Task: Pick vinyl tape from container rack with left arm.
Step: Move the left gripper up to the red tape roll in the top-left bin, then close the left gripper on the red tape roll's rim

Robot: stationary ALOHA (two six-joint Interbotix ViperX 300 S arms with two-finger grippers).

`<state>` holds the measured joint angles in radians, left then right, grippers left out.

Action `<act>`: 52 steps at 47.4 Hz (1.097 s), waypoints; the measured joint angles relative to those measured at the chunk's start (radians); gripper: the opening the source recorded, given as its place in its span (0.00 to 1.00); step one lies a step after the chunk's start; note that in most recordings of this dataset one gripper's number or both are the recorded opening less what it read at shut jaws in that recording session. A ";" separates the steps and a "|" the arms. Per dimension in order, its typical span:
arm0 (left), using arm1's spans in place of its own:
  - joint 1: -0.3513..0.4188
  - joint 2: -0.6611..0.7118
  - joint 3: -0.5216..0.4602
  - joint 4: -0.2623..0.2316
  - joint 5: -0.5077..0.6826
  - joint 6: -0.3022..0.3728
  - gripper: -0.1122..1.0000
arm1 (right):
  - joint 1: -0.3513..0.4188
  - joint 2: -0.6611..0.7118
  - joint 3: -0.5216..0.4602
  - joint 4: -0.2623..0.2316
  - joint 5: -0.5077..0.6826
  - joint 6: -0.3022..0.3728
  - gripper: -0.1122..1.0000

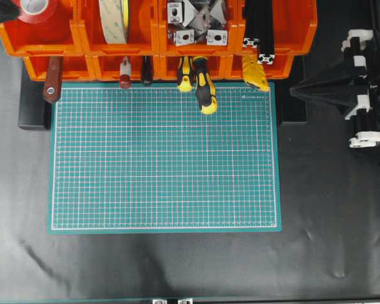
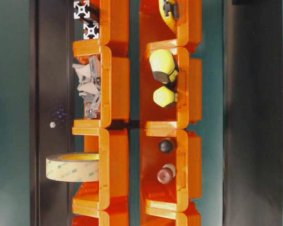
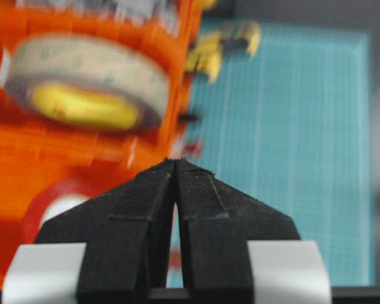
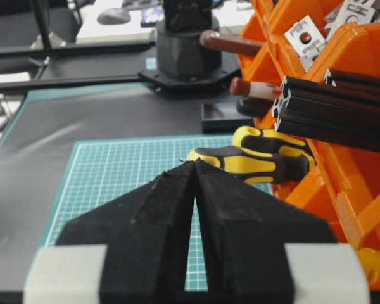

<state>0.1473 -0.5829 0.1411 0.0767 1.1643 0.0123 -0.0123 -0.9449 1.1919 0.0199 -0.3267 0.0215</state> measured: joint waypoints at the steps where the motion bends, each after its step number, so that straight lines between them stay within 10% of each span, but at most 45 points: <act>1: 0.003 0.018 -0.012 0.000 0.031 0.012 0.10 | 0.002 0.000 0.000 0.000 0.000 0.000 0.10; 16: 0.048 0.195 -0.143 0.014 0.301 0.179 0.16 | 0.028 0.000 0.000 0.000 0.000 0.000 0.10; 32: 0.083 0.219 -0.130 0.017 0.336 0.187 0.87 | 0.044 0.006 0.000 0.000 0.000 -0.002 0.10; 52: 0.097 0.218 -0.034 0.015 0.308 0.187 0.83 | 0.046 0.006 0.000 0.002 0.000 -0.008 0.10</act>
<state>0.2439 -0.3651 0.1074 0.0920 1.4726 0.1994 0.0337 -0.9388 1.1919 0.0215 -0.3267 0.0138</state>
